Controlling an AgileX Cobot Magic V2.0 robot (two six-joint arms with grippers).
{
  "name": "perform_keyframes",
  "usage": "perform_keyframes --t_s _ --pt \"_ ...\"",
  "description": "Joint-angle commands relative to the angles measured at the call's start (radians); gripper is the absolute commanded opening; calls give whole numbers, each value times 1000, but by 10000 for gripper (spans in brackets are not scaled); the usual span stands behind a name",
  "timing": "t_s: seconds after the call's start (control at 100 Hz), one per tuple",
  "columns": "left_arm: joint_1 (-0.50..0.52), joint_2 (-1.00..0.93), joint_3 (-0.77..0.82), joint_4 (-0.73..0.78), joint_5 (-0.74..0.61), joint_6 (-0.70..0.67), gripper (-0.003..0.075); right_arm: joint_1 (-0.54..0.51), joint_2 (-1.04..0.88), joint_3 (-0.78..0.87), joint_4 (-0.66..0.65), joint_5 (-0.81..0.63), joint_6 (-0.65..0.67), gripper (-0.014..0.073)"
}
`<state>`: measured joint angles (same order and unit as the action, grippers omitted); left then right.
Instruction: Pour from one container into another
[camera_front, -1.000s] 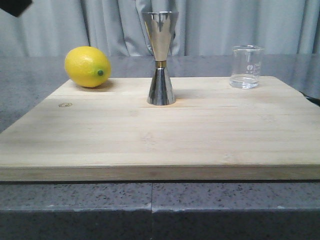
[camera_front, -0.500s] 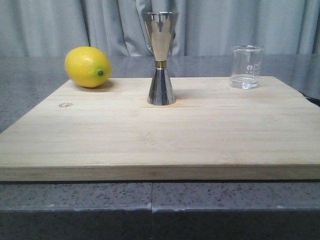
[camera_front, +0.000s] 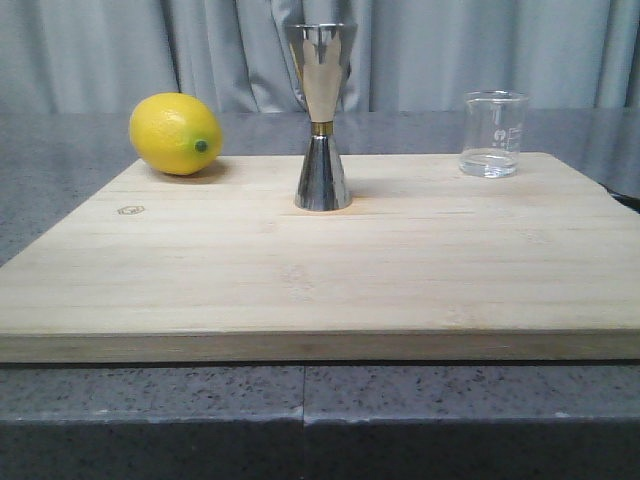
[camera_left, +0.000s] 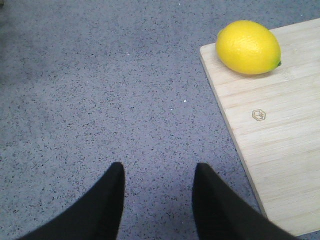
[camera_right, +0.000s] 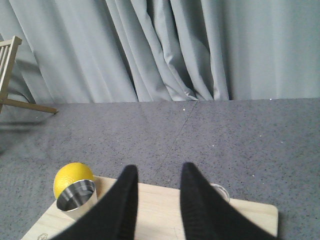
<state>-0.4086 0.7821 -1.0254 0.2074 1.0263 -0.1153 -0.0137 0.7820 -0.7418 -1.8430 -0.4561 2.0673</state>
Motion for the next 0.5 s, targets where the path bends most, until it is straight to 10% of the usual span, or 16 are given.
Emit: perform_keyframes --t_s 0.0,0.28,0.49 --pt "0 2 -22 11 -54 -11 204 2 -7 -25 -17 39 2 19" --pt "0 2 -22 11 -68 -11 -19 2 12 -25 -17 59 2 -71" --pt "0 2 -22 11 -80 -11 -19 2 53 -25 -17 59 2 -71"
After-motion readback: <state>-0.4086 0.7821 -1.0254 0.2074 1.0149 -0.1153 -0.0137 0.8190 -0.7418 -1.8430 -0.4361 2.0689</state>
